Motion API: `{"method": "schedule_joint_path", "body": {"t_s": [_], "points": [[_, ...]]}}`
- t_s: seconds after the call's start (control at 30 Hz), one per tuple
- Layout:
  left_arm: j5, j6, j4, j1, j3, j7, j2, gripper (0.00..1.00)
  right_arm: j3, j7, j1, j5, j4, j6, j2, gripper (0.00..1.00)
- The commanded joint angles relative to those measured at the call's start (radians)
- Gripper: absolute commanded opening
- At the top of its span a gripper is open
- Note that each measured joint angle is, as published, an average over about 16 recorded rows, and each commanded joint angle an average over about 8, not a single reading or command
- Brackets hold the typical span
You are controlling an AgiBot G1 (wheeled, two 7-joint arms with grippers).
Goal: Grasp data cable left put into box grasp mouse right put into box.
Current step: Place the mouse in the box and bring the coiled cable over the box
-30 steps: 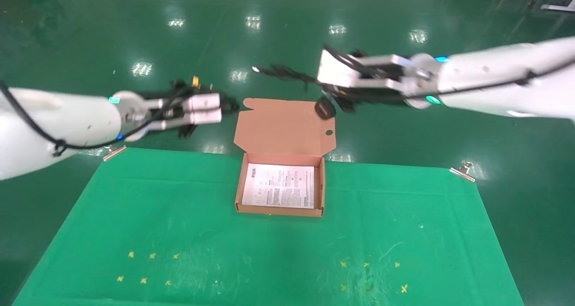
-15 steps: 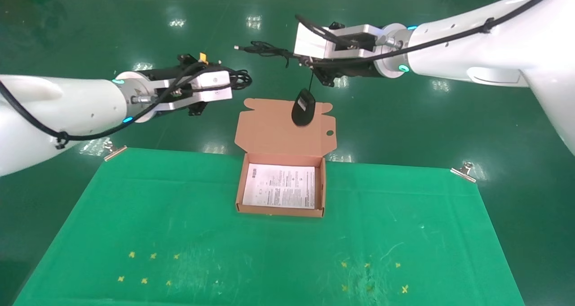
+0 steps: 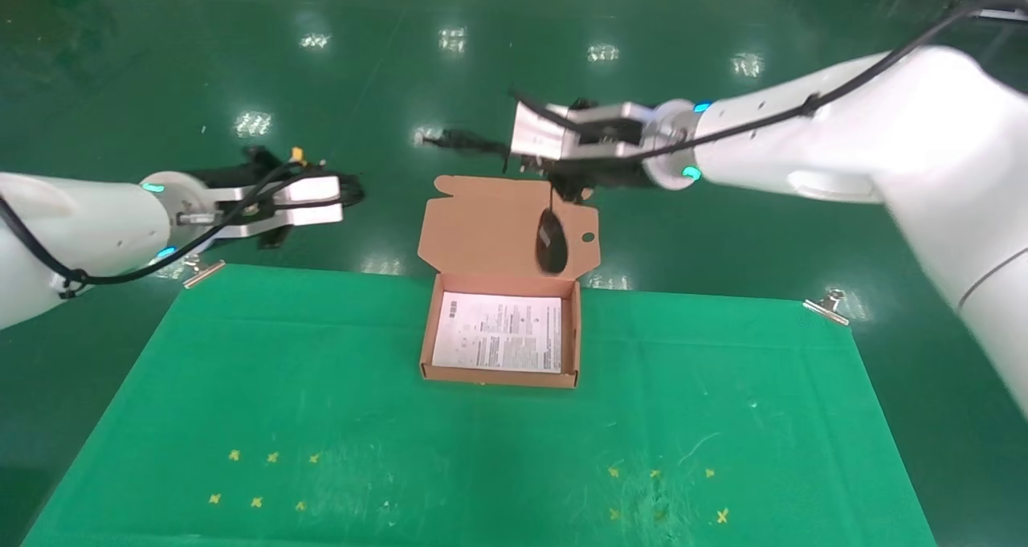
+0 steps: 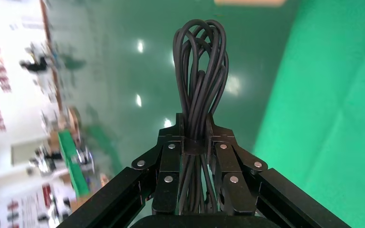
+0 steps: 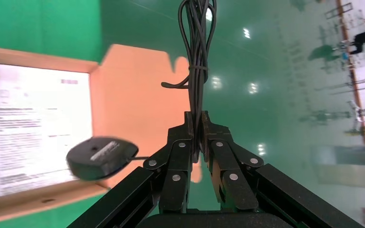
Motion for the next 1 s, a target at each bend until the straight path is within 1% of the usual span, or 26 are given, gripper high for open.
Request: {"method": "schedule_joint_path", "body": {"t_s": [0.03, 0.17, 0.3, 0.63, 0.83, 1.0], "points": [[0.039, 0.016, 0.013, -0.001, 0.002, -0.019, -0.002, 0.0, -0.004, -0.007, -0.009, 0.001, -0.012, -0.001, -0.01, 0.0], [0.085, 0.031, 0.012, 0.001, 0.001, -0.051, -0.002, 0.0, -0.016, -0.006, -0.039, 0.031, -0.007, -0.006, -0.018, 0.0], [0.105, 0.035, 0.002, 0.006, 0.001, -0.066, -0.003, 0.0, -0.038, -0.007, -0.066, 0.065, 0.0, 0.0, -0.024, 0.0], [0.115, 0.041, -0.008, 0.01, 0.0, -0.076, -0.004, 0.0, -0.149, -0.002, -0.131, 0.152, 0.053, 0.031, -0.034, 0.0], [0.115, 0.041, -0.009, 0.011, 0.0, -0.077, -0.004, 0.0, -0.224, 0.031, -0.154, 0.214, 0.084, 0.075, -0.035, 0.0], [0.116, 0.041, -0.01, 0.011, 0.0, -0.078, -0.004, 0.0, -0.264, 0.087, -0.175, 0.276, 0.038, 0.106, -0.033, 0.0]]}}
